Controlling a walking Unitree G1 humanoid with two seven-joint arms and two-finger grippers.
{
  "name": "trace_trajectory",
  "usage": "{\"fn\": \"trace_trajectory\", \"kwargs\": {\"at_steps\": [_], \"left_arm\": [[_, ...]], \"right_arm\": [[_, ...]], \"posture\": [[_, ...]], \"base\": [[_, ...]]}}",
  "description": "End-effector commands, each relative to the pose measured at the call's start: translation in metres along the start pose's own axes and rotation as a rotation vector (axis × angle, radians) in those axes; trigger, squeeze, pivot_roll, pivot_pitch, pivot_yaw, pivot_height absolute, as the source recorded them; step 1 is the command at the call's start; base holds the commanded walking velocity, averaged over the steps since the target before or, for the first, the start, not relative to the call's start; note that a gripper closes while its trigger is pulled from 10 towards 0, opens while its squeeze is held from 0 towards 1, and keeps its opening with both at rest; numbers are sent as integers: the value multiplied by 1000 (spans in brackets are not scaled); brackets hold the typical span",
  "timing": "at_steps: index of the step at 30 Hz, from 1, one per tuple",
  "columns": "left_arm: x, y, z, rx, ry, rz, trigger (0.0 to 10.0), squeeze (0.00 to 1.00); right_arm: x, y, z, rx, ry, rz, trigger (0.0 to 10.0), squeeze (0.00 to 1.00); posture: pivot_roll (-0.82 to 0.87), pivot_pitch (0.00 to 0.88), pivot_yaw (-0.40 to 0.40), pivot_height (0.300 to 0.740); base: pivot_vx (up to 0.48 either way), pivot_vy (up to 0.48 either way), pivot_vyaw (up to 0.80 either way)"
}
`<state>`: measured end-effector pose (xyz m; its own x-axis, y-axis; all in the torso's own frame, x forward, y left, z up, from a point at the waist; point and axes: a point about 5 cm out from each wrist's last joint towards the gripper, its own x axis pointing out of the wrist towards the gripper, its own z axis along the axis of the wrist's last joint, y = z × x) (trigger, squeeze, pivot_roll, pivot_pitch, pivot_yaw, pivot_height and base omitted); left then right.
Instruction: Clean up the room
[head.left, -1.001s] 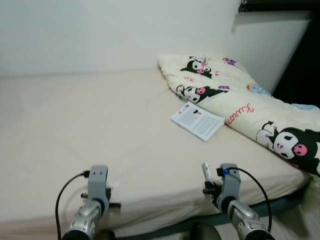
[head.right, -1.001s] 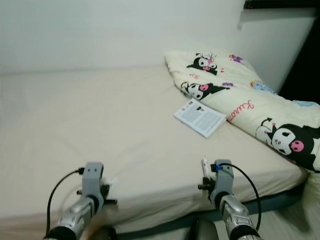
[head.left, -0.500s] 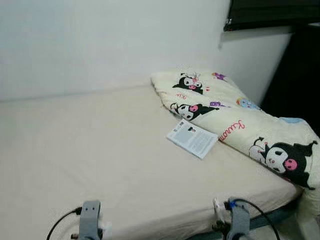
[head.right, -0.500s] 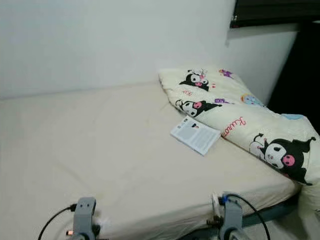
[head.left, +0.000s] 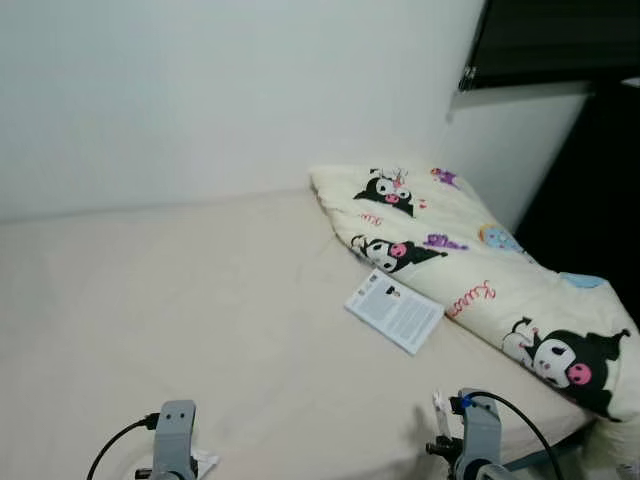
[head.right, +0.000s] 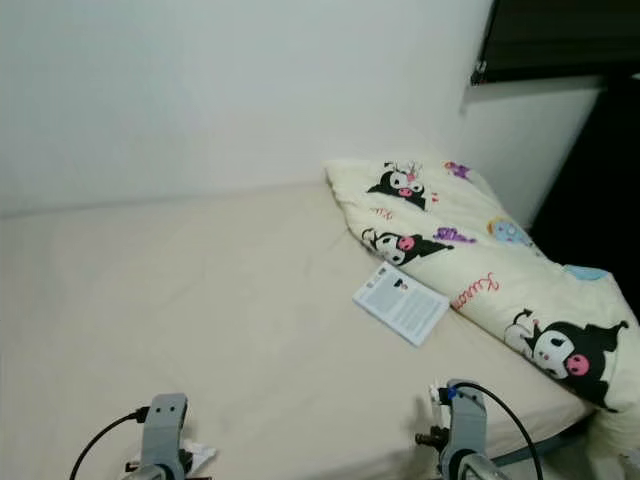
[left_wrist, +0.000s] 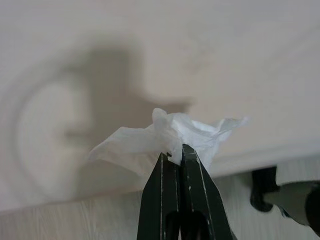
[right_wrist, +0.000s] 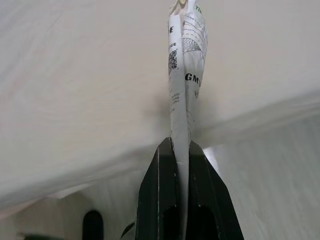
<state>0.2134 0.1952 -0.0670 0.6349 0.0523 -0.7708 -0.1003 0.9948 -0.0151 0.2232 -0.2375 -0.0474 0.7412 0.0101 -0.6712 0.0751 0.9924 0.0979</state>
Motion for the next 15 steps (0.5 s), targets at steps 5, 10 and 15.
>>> {"fn": "trace_trajectory", "kwargs": {"at_steps": [5, 10, 15], "left_arm": [[-1, -1, -9, -2, 28, -6, 10000, 0], [-2, 0, -10, 17, 27, -6, 10000, 0], [-2, 1, -14, 34, 35, -7, 10000, 0]], "right_arm": [[-3, -4, -5, -27, 13, -12, 10000, 0], [-4, -1, -13, -47, 48, 0, 10000, 0], [-4, 1, -19, -47, 68, 11, 10000, 0]], "posture": [[104, 0, -33, 731], [109, 0, -33, 731], [109, 0, -31, 731]], "base": [[0, 0, 431], [0, 0, 769], [0, 0, 769]]}}
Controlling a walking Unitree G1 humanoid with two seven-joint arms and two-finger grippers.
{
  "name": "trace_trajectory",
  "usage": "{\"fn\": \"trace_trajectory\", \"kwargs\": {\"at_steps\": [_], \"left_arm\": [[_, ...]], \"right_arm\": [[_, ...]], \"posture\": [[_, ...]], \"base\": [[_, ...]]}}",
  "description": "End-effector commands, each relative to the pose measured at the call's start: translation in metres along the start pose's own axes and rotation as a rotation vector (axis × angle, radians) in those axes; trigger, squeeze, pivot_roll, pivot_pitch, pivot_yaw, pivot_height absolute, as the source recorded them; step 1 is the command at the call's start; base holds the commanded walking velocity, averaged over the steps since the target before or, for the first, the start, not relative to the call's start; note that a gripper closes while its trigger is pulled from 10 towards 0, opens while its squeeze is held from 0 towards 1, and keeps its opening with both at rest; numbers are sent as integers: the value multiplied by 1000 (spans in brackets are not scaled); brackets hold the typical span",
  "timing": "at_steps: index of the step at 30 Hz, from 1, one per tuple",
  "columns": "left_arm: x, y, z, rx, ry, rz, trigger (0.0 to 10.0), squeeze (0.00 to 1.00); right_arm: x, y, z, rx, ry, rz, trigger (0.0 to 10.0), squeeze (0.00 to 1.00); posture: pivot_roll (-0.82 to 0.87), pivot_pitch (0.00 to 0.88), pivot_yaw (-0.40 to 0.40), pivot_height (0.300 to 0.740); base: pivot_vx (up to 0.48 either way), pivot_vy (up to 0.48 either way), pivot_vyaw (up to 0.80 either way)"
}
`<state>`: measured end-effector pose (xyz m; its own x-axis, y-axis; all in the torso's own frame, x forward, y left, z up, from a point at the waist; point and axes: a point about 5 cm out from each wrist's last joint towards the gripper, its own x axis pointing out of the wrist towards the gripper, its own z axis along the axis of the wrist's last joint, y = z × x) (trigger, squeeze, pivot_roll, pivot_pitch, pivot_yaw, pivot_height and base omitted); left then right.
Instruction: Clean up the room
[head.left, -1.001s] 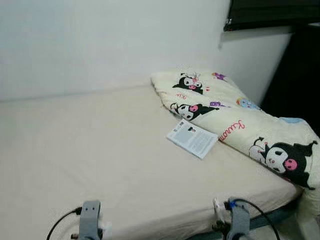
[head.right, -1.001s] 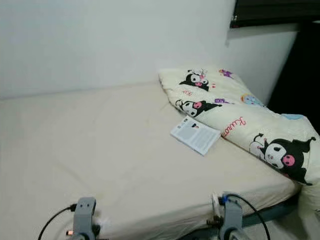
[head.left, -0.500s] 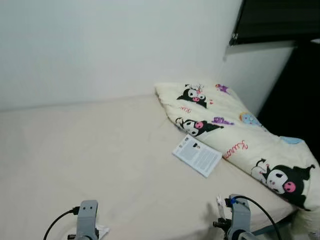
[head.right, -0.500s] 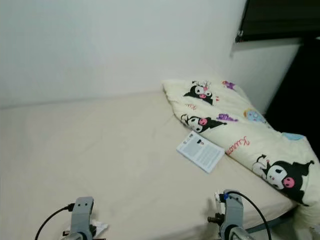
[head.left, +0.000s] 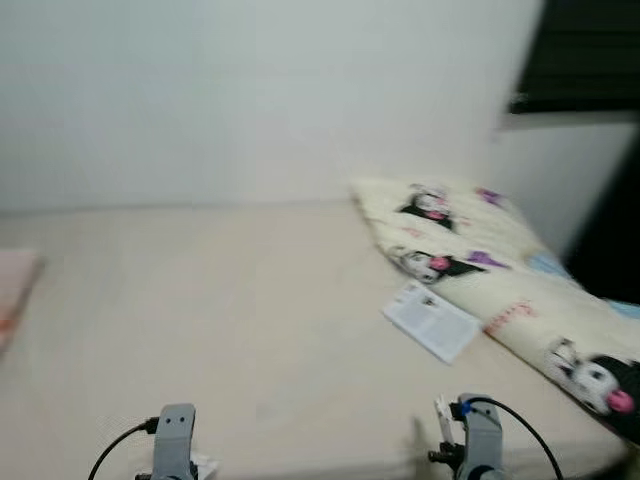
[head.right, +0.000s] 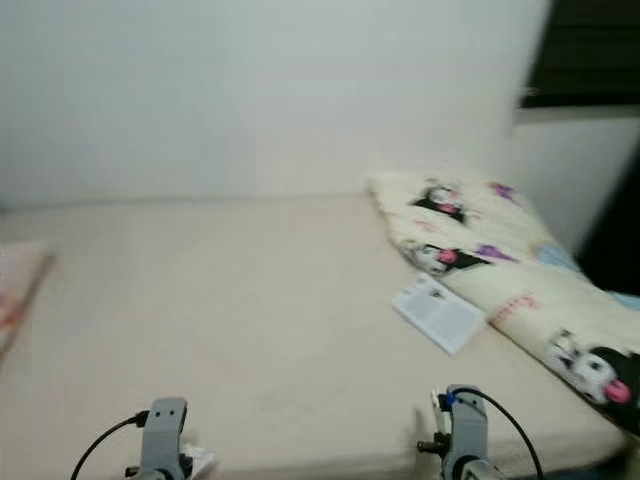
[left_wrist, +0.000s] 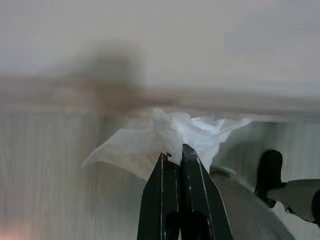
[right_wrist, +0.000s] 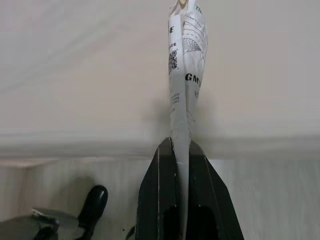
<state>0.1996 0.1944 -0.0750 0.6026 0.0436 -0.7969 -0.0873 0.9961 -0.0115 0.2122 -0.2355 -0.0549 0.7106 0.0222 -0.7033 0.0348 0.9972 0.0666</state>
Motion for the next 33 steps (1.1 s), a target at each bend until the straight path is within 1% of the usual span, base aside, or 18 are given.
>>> {"fn": "trace_trajectory", "kwargs": {"at_steps": [1, 5, 7, 11, 19, 31, 33], "left_arm": [[0, 0, 0, 30, 1, -3, 10000, 0], [-2, 1, -11, 45, 54, -1, 10000, 0], [-2, 1, -13, 42, 66, 0, 10000, 0], [-2, 1, -12, 48, 58, -2, 10000, 0], [-2, 1, -10, 80, 45, -8, 10000, 0], [-2, -1, -13, 98, 65, -22, 10000, 0], [-2, -1, -14, 98, 67, -23, 10000, 0]], "right_arm": [[-1, 3, -7, 3, 26, 9, 10000, 0], [0, 8, -11, 5, 37, 18, 10000, 0], [0, 8, -12, 6, 40, 20, 10000, 0], [-1, 8, -13, 6, 46, 21, 10000, 0], [-1, 9, -14, 6, 47, 25, 10000, 0], [-6, 7, -30, 17, 97, 12, 10000, 0], [-7, 6, -33, 20, 106, 10, 10000, 0]], "posture": [[109, 0, -29, 731], [107, 0, -23, 731], [107, 0, -23, 731], [110, 0, -22, 731], [107, 0, -16, 731], [110, 0, -16, 731], [110, 0, -16, 731]], "base": [[0, 0, 763], [0, 0, 767], [-341, 0, 769], [-445, 0, 764], [0, 0, 765], [0, 0, 763], [-285, 0, 763]]}}
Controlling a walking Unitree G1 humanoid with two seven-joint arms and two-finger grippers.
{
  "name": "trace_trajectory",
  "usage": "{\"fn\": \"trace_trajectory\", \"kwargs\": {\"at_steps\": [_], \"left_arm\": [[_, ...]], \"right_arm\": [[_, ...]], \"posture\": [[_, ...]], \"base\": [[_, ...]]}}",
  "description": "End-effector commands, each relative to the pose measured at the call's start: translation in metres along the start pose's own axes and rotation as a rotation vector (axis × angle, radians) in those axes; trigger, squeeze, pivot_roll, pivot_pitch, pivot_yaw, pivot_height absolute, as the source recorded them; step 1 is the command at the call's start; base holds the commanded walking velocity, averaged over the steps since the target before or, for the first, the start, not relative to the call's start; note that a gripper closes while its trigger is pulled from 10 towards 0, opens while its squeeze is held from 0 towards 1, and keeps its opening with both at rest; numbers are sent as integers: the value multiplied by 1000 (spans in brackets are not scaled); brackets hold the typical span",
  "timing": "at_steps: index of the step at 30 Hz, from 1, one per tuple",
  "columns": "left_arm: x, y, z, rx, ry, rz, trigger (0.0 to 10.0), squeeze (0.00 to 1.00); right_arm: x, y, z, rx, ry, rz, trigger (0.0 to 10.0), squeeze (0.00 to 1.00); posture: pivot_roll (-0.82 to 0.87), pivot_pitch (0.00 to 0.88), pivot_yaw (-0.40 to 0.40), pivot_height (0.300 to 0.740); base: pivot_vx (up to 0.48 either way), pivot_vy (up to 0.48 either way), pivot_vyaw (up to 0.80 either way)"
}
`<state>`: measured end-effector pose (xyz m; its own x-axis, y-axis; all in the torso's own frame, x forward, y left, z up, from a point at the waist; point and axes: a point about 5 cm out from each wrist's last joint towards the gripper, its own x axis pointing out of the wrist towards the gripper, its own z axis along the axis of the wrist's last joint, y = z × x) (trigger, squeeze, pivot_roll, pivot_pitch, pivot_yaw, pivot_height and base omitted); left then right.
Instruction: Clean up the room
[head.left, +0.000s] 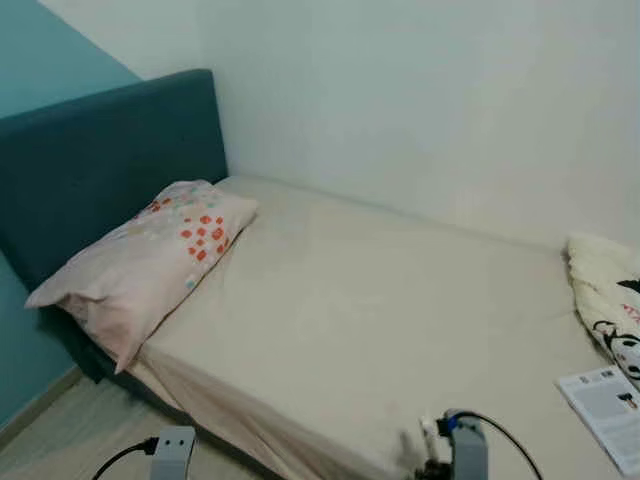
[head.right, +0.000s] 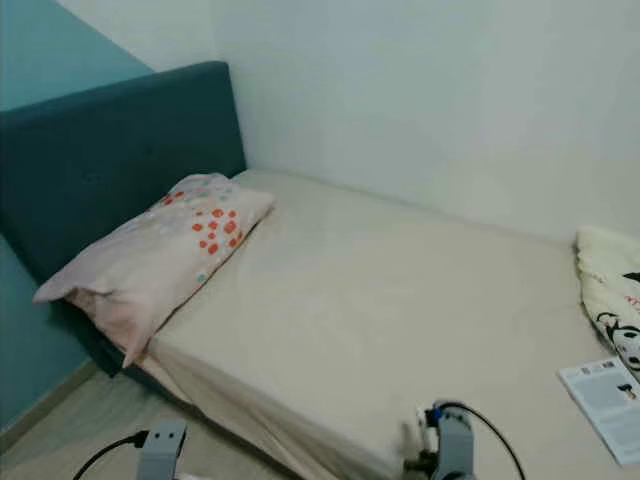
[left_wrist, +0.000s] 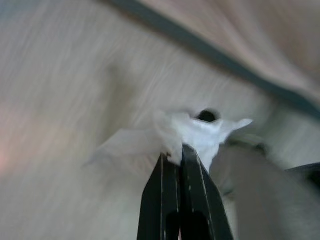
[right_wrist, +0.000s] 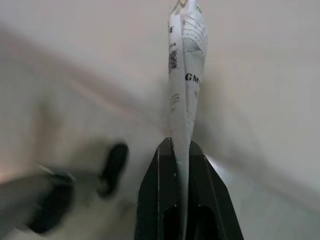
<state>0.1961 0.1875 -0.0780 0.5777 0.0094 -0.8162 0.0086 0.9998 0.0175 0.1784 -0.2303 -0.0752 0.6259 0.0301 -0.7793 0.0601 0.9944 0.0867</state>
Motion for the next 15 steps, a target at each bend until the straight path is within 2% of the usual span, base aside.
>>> {"fn": "trace_trajectory", "kwargs": {"at_steps": [1, 15], "left_arm": [[-2, 5, -9, 6, 34, 9, 10000, 0], [-1, 0, -5, 72, 0, 19, 10000, 0]], "right_arm": [[2, 4, 3, -11, -1, 11, 10000, 0], [1, 5, -1, -6, 7, 7, 10000, 0]], "posture": [[110, 0, -14, 731], [109, 0, -12, 731]], "base": [[0, 0, 763], [0, 0, 768]]}}
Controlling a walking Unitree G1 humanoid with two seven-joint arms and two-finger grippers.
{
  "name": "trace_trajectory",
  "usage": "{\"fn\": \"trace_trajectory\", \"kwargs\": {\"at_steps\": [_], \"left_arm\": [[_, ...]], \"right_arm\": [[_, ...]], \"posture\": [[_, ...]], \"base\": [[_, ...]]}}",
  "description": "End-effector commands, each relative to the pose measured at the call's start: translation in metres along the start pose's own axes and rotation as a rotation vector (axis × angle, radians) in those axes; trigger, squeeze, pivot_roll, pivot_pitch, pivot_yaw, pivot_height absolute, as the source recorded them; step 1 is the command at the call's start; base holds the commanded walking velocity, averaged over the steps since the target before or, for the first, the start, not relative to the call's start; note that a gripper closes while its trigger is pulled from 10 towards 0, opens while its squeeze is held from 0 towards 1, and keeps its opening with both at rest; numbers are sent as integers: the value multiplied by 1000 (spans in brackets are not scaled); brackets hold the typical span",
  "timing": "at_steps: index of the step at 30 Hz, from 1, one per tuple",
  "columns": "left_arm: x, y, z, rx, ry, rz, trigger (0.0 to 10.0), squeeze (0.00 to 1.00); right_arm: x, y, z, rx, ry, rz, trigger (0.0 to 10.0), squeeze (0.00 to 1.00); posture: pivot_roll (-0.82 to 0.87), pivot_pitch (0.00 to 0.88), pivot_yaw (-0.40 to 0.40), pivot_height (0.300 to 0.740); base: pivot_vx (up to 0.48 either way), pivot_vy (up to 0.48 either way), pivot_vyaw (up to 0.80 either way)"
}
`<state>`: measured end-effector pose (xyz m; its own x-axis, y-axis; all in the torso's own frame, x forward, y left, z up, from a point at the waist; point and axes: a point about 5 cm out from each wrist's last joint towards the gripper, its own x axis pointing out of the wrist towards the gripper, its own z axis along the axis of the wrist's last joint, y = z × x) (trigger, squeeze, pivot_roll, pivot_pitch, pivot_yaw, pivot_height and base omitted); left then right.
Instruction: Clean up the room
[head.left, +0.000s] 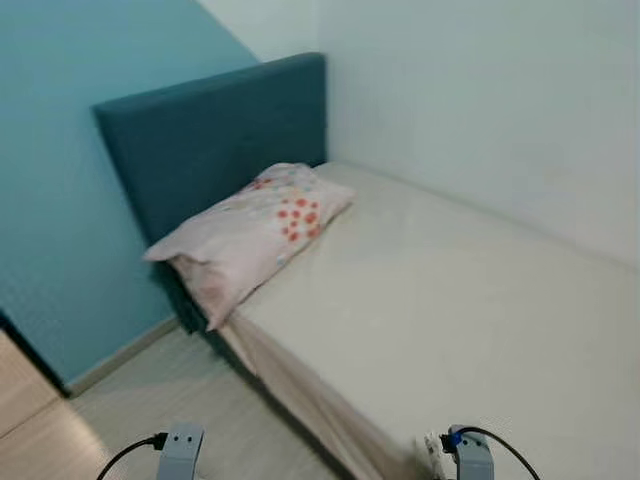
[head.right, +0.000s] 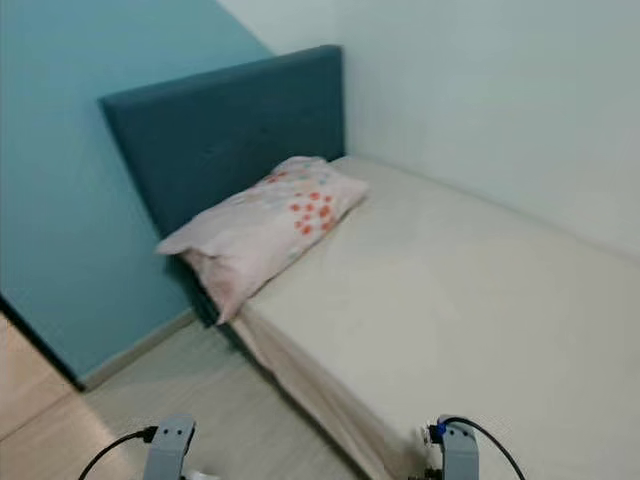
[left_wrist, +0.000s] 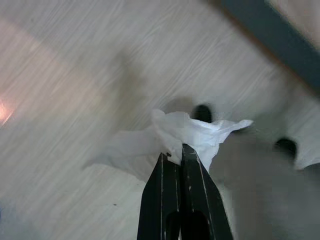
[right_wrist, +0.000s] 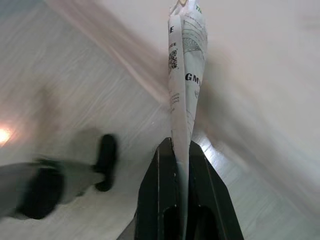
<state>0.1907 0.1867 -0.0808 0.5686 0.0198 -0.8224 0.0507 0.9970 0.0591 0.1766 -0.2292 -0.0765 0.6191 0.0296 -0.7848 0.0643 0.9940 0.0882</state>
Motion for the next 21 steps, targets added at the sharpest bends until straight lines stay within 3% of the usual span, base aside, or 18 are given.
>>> {"fn": "trace_trajectory", "kwargs": {"at_steps": [1, 11, 21], "left_arm": [[0, 1, 2, 16, -15, 9, 10000, 0], [0, -2, 6, 56, -55, 4, 10000, 0], [0, -4, 1, 41, -33, -29, 10000, 0]], "right_arm": [[1, 4, 1, -13, 1, 8, 10000, 0], [-1, -1, -8, -35, 49, -14, 10000, 0], [-5, -4, -21, -45, 95, -29, 10000, 0]], "posture": [[109, 0, -12, 731], [117, 0, -20, 731], [122, 0, -21, 731]], "base": [[0, 0, 769], [0, 0, 769], [0, 0, 766]]}}
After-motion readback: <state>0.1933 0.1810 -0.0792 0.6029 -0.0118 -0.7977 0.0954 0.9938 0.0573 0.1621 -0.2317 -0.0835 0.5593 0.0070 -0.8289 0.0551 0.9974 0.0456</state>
